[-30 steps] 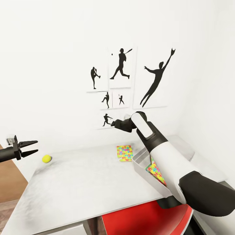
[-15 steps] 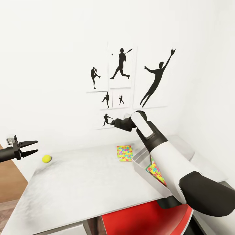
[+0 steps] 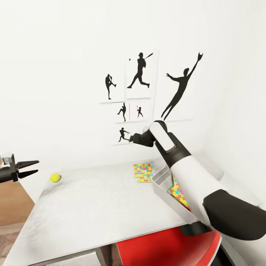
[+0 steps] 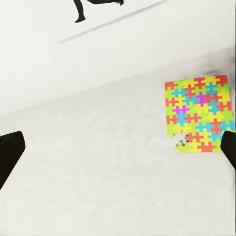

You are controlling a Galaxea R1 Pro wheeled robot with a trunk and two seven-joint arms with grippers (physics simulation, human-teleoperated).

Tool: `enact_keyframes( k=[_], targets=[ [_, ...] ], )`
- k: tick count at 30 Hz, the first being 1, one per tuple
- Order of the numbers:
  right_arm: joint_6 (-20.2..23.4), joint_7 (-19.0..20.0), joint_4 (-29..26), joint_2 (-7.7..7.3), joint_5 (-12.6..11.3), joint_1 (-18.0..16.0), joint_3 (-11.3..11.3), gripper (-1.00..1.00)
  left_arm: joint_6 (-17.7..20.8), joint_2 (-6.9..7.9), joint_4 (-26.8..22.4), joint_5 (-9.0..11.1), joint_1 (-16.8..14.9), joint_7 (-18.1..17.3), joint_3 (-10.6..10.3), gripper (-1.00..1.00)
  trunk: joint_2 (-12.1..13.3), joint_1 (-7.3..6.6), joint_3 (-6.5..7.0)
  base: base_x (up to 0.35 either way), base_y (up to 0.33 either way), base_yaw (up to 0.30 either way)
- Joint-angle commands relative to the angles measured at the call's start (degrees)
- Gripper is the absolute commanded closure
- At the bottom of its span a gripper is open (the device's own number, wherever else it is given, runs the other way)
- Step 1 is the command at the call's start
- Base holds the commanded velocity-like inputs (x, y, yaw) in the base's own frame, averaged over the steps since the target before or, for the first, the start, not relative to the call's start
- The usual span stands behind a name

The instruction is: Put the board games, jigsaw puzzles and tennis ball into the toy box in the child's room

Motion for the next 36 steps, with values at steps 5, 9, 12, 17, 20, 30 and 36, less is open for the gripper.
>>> enact_keyframes(
  k=[5,9,12,17,20,30,36],
  targets=[
    [2.0,-2.1,2.0,0.00,-0.6,-2.7,-1.1,-1.00,-2.5,1.76,0.2,-3.6,-0.1,0.0,-0.6,-1.00,-0.1,0.04,-0.49,0.000,0.000,0.100],
    [4.1,-2.3,2.4,0.00,-0.6,-3.4,-1.3,-1.00,-5.1,3.46,1.4,-6.1,-0.1,-0.3,-0.6,-1.00,-0.1,0.04,-0.76,0.000,0.000,0.109],
    [5.0,-2.4,2.5,0.00,-0.6,-3.7,-1.4,-1.00,-6.9,4.80,2.2,-6.9,-0.1,-0.4,-0.7,-1.00,-0.1,0.04,-0.95,0.000,0.000,0.113],
    [5.8,-2.6,2.5,0.00,-0.6,-3.7,-2.0,-1.00,-9.6,5.89,3.9,-7.3,0.0,-1.0,-0.7,-1.00,-0.1,0.04,-1.22,0.000,0.000,0.079],
    [6.0,-2.7,2.4,0.00,-0.4,-3.7,-2.4,-1.00,-10.4,6.67,4.5,-7.4,0.1,-2.0,-0.7,-1.00,-0.1,0.04,-1.28,0.000,0.000,0.022],
    [6.0,-2.8,2.6,0.00,-0.2,-3.4,-2.8,-1.00,-13.1,9.10,6.5,-7.3,0.4,-7.4,-1.0,-1.00,-0.1,0.04,-1.52,0.000,0.000,-0.117],
    [5.8,-2.7,2.6,0.00,-0.2,-3.2,-2.7,-1.00,-10.2,8.68,6.5,-6.9,0.4,-7.4,-0.6,-1.00,-0.1,0.04,-1.86,0.000,0.000,-0.218]
  ],
)
